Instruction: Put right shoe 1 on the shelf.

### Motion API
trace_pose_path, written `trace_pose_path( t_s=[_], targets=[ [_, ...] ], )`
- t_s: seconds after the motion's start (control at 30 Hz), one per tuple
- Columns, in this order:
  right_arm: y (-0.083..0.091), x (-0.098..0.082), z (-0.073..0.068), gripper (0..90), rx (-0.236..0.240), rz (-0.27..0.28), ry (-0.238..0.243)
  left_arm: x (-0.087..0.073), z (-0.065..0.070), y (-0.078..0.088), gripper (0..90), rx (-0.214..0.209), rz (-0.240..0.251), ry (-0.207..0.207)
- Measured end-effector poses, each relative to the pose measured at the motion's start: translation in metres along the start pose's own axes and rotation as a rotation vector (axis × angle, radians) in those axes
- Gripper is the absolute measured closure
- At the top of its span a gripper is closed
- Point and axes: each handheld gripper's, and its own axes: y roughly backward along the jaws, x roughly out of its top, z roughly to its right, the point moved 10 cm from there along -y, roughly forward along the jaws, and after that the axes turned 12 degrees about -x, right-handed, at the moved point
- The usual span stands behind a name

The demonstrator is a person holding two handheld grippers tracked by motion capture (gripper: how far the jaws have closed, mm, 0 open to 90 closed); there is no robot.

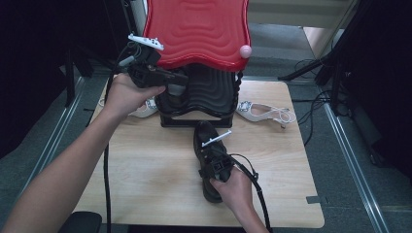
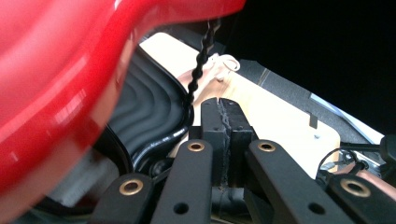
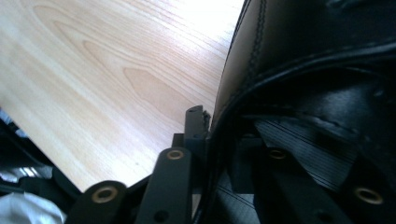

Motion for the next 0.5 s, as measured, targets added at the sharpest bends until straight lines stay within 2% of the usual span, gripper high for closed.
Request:
trace_pose_path(
  t_s=[0.17, 0.33, 0.5],
  targets=[
    [0.008, -0.005, 0.009, 86.9, 0.024, -0.010, -0.008, 0.014, -0.006, 0.002, 90.0, 0.033, 0.002, -0.002],
    [0.017, -0.007, 0.018, 87.8, 0.044, 0.011, -0.003, 0.034, -0.006, 0.008, 90.0, 0.041, 0.021, -0.019],
    [0.028, -0.008, 0.026, 88.1, 0.071, 0.034, -0.012, 0.048, -0.010, 0.013, 90.0, 0.074, 0.030, -0.044]
  ],
)
